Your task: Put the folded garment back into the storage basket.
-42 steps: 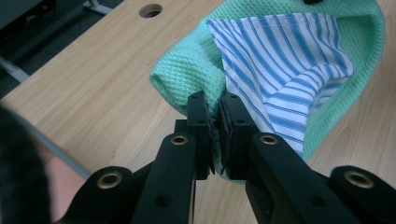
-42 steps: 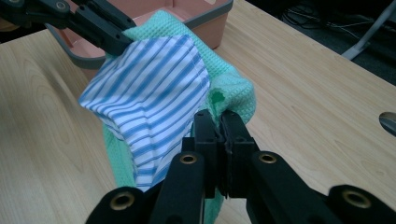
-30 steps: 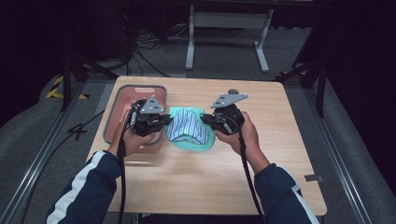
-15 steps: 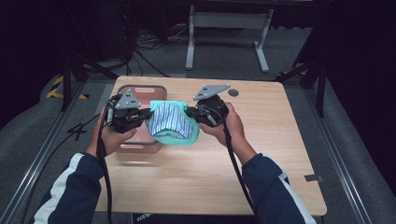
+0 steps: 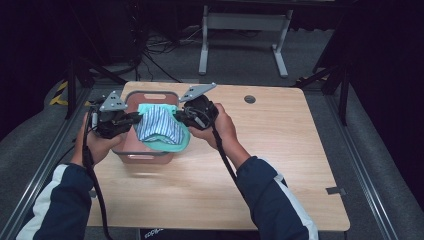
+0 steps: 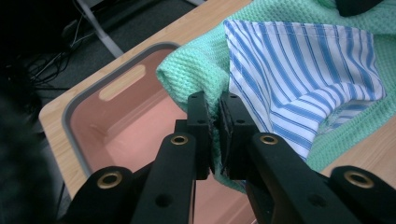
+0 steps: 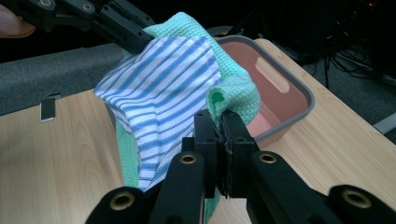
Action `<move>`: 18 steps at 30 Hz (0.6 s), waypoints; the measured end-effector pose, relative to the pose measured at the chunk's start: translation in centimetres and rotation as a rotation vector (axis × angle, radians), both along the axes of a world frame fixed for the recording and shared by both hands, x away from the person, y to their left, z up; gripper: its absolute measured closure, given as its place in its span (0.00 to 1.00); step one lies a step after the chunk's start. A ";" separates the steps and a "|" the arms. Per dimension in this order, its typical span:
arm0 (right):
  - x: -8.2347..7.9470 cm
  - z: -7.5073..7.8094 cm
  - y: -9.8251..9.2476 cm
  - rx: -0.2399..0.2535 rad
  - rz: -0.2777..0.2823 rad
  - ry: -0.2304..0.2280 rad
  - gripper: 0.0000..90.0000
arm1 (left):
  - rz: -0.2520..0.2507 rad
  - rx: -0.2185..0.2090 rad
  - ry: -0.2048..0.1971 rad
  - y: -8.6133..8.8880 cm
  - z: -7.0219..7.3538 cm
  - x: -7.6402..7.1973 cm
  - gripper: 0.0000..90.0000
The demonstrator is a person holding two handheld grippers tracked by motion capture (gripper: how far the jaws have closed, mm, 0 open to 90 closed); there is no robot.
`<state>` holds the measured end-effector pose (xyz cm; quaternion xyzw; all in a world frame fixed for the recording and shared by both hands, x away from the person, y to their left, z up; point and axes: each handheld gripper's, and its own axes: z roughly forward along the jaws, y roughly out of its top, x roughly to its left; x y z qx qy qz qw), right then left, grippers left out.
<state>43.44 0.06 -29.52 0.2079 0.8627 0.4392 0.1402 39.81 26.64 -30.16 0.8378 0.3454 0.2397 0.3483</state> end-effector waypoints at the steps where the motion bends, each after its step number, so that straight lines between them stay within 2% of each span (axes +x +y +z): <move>1: 0.1 0.0 0.4 -0.002 0.004 0.002 0.96 | 0.005 0.003 0.002 0.3 0.0 0.1 0.93; 4: 0.3 -0.1 1.2 -0.003 0.012 0.007 0.96 | 0.023 -0.007 0.005 1.0 0.0 0.2 0.93; 10: 1.3 -0.3 3.0 0.002 0.019 0.019 0.96 | 0.054 0.006 0.007 2.4 0.1 0.5 0.93; 14: 1.8 -0.9 4.2 -0.002 0.020 0.027 0.96 | 0.069 0.020 0.014 3.1 0.0 0.7 0.93; 18: 2.1 -1.4 5.2 -0.013 0.026 0.034 0.96 | 0.086 0.015 0.019 3.8 -0.3 0.9 0.93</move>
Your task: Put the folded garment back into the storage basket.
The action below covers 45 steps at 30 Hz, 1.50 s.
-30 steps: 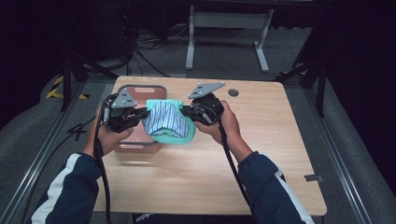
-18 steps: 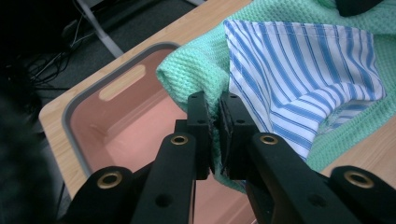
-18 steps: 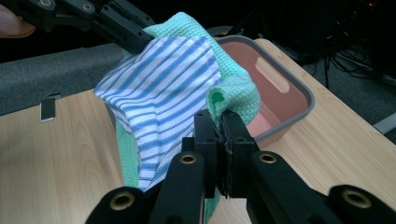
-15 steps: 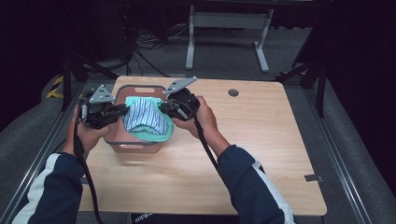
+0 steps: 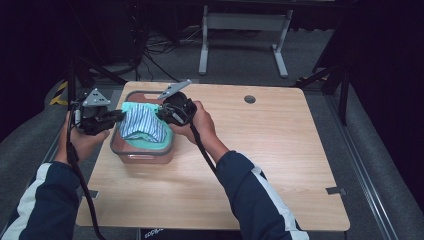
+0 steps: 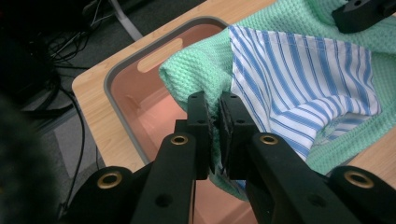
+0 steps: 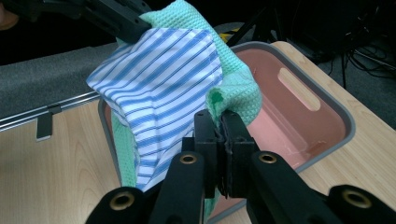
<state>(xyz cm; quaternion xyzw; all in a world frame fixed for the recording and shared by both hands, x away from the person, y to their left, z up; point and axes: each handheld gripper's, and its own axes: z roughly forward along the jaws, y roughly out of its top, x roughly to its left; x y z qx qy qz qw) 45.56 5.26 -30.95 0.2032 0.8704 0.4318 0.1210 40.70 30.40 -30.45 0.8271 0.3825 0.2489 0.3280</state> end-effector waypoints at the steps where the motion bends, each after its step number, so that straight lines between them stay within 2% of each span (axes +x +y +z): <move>1: 0.1 -0.1 0.2 -0.001 0.001 0.002 0.96 | 0.009 -0.006 0.006 0.2 -0.1 0.1 0.93; 10: 0.8 -1.8 1.5 -0.014 0.007 0.028 0.96 | 0.013 0.020 0.027 0.3 -1.6 0.6 0.93; 17: 1.5 -3.1 2.1 -0.029 0.000 0.044 0.96 | 0.032 0.058 0.054 0.2 -3.0 1.4 0.93; 18: 1.6 -3.4 2.2 -0.035 -0.001 0.045 0.96 | 0.033 0.072 0.069 0.2 -3.2 1.6 0.93; 21: 2.0 -4.2 2.6 -0.052 -0.003 0.053 0.96 | 0.041 0.083 0.069 0.0 -3.7 1.8 0.93; 25: 2.2 -5.0 2.8 -0.067 -0.005 0.055 0.96 | 0.051 0.084 0.079 -0.4 -4.9 2.3 0.93; 31: 2.5 -6.5 2.9 -0.093 -0.007 0.063 0.95 | 0.062 0.119 0.106 -0.6 -6.4 2.7 0.93; 34: 2.6 -6.9 2.7 -0.100 -0.021 0.053 0.94 | 0.068 0.115 0.098 -0.5 -6.7 2.8 0.92; 38: 2.7 -7.4 2.5 -0.116 -0.039 0.057 0.92 | 0.067 0.135 0.115 -0.8 -6.8 3.0 0.91; 39: 2.7 -7.5 2.5 -0.116 -0.039 0.059 0.91 | 0.064 0.129 0.103 -0.9 -7.0 3.0 0.91; 40: 2.7 -7.5 2.5 -0.119 -0.039 0.058 0.91 | 0.062 0.149 0.111 -1.0 -7.0 3.1 0.90; 41: 2.7 -7.5 2.5 -0.119 -0.039 0.058 0.91 | 0.062 0.149 0.111 -1.0 -7.0 3.1 0.86; 42: 2.7 -7.6 2.4 -0.121 -0.042 0.057 0.90 | 0.067 0.163 0.101 -1.2 -7.1 3.1 0.82; 45: 2.8 -7.9 2.2 -0.130 -0.057 0.052 0.87 | 0.069 0.159 0.091 -1.5 -7.1 3.0 0.77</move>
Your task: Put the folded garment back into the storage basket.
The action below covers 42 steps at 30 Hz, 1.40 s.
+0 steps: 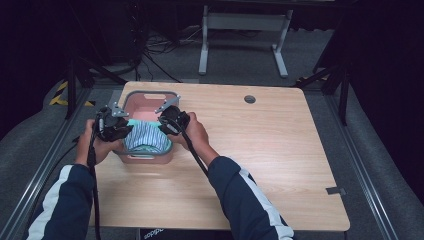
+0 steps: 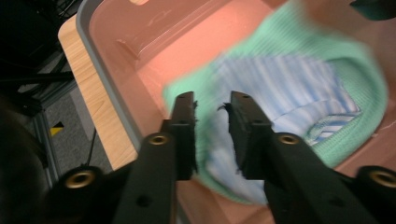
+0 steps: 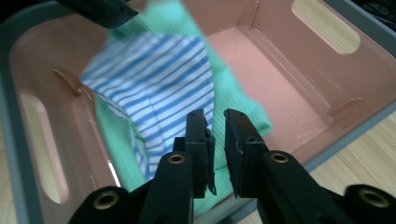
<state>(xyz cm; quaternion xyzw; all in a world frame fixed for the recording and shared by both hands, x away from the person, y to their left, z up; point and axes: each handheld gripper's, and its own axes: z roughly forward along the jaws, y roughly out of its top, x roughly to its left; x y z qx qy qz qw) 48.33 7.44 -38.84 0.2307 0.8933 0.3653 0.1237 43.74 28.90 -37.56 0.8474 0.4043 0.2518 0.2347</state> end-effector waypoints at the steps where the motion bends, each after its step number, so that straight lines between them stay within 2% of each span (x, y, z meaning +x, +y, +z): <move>1: 0.0 -0.1 -0.1 -0.001 0.000 0.001 0.86 | 0.003 0.000 -0.005 -0.1 0.0 -0.1 0.77; 5: 0.1 -0.1 -0.7 0.005 -0.021 0.001 0.79 | -0.007 -0.006 -0.003 -0.1 0.0 -0.2 0.72; 7: 0.1 0.0 -1.0 0.007 -0.036 0.002 0.77 | -0.012 -0.016 -0.016 -0.1 0.1 -0.5 0.71; 12: -0.2 0.5 -1.6 0.009 -0.029 -0.013 0.70 | -0.015 -0.043 -0.053 -0.2 0.7 -1.3 0.65; 16: -0.6 1.2 -2.2 0.012 -0.019 -0.038 0.65 | -0.017 -0.087 -0.075 -0.1 1.1 -1.9 0.63; 17: -0.6 1.4 -2.3 0.013 -0.017 -0.038 0.64 | -0.020 -0.082 -0.071 -0.2 1.2 -2.0 0.63; 18: -0.7 1.5 -2.4 0.004 -0.019 -0.041 0.63 | -0.011 -0.088 -0.087 -0.3 1.3 -2.3 0.61; 21: -1.0 2.0 -3.1 -0.016 -0.009 -0.056 0.58 | -0.020 -0.108 -0.095 -0.5 1.6 -2.7 0.58; 22: -1.2 2.1 -3.2 -0.027 -0.007 -0.066 0.57 | -0.025 -0.126 -0.110 -0.7 1.8 -3.0 0.56; 29: -1.9 2.6 -4.4 -0.057 0.007 -0.085 0.49 | -0.062 -0.131 -0.137 -2.3 2.2 -4.1 0.52; 34: -2.5 2.8 -5.4 -0.061 -0.015 -0.100 0.43 | -0.089 -0.133 -0.151 -3.5 2.5 -4.9 0.50; 36: -2.7 2.9 -5.8 -0.068 -0.021 -0.113 0.43 | -0.088 -0.114 -0.155 -4.1 2.5 -5.2 0.48; 39: -2.9 3.1 -6.6 -0.083 -0.024 -0.125 0.41 | -0.088 -0.122 -0.169 -4.7 2.7 -5.6 0.44; 42: -3.2 3.3 -7.2 -0.086 -0.026 -0.133 0.40 | -0.098 -0.129 -0.166 -5.1 2.8 -5.9 0.42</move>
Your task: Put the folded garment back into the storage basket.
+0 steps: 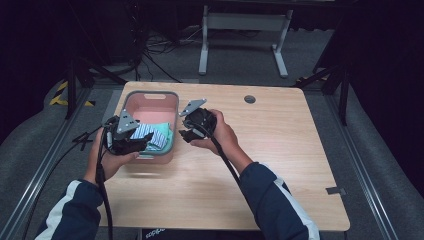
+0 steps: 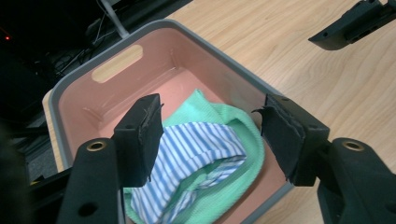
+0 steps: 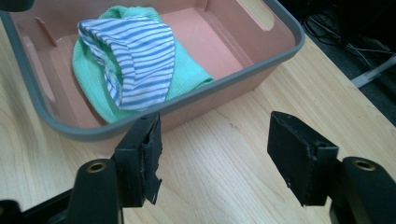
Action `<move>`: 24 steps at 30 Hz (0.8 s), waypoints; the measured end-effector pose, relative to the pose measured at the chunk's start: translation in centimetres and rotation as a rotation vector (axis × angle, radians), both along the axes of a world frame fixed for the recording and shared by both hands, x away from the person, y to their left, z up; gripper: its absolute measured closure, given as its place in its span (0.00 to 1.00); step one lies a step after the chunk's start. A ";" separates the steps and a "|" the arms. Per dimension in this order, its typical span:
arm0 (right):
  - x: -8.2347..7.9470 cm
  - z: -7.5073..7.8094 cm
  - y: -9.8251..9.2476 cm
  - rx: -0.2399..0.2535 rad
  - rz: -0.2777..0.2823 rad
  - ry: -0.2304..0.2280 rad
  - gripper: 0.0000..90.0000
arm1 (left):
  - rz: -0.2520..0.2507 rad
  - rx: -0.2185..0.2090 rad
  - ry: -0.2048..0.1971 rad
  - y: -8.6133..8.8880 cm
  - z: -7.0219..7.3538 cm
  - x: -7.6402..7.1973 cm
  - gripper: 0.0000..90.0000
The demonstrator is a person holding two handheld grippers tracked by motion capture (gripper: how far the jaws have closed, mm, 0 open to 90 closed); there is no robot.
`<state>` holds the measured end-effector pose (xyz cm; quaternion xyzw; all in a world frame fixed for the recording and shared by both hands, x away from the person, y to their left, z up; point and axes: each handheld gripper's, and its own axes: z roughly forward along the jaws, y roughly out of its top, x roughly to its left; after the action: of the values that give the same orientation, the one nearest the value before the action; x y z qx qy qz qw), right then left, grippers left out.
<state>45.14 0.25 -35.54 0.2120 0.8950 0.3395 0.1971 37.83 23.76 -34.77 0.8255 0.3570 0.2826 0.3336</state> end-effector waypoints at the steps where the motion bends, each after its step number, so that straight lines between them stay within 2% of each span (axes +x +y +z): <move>1: -0.1 0.0 -0.3 -0.003 -0.001 -0.002 0.40 | -0.007 0.008 -0.001 -0.2 0.0 -0.1 0.41; 6: -0.6 0.0 -1.4 -0.017 -0.013 -0.002 0.37 | -0.020 -0.007 -0.003 -0.7 0.1 -0.5 0.36; 10: -1.1 -0.1 -2.5 -0.031 -0.016 -0.010 0.37 | -0.045 -0.007 0.015 -1.4 -0.1 -0.8 0.31; 14: -1.5 -0.3 -3.7 -0.046 -0.026 -0.010 0.36 | -0.068 -0.020 0.014 -2.0 -0.3 -1.2 0.27; 18: -1.7 -0.5 -4.5 -0.057 -0.032 -0.018 0.35 | -0.090 -0.018 0.014 -2.4 -0.5 -1.6 0.26; 24: -2.3 -0.9 -6.6 -0.062 -0.047 -0.013 0.32 | -0.128 0.017 0.004 -3.4 -1.0 -2.3 0.24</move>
<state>42.82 -6.35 -36.43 0.2242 0.8986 0.3081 0.2175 35.50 20.31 -35.73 0.8498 0.3019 0.2622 0.3434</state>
